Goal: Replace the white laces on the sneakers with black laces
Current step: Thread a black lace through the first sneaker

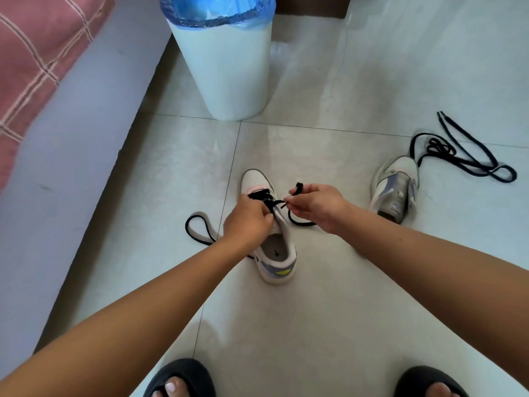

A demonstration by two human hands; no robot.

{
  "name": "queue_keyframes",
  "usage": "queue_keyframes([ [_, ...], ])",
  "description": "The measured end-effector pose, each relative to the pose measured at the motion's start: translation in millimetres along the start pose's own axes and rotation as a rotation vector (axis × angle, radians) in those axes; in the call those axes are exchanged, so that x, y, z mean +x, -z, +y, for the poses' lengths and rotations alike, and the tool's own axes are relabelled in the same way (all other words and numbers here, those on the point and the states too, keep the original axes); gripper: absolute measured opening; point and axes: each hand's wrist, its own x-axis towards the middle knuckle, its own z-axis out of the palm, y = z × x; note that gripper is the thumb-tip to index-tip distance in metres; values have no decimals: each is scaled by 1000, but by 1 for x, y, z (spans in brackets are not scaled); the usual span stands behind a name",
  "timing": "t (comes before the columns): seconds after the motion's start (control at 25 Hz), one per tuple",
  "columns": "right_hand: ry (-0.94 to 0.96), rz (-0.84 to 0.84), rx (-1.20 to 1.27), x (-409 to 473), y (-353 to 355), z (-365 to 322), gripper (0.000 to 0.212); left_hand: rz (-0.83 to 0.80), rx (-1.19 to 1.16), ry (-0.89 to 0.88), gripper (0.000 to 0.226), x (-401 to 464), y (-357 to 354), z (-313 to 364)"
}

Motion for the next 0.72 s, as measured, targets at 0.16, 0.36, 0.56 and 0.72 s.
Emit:
queue_keyframes([
  [0.16, 16, 7, -36, 4, -7, 6, 20, -62, -250, 131, 46, 13, -3, 3],
  [0.36, 118, 68, -144, 4, -10, 11, 23, -119, -332, 108, 22, 16, -5, -4],
  [0.56, 288, 178, -351, 7, -15, 17, 25, -87, -363, 86, 15, 14, -7, -7],
  [0.72, 288, 98, -354, 5, -18, 21, 23, -54, -338, 59, 18, 15, -10, -11],
])
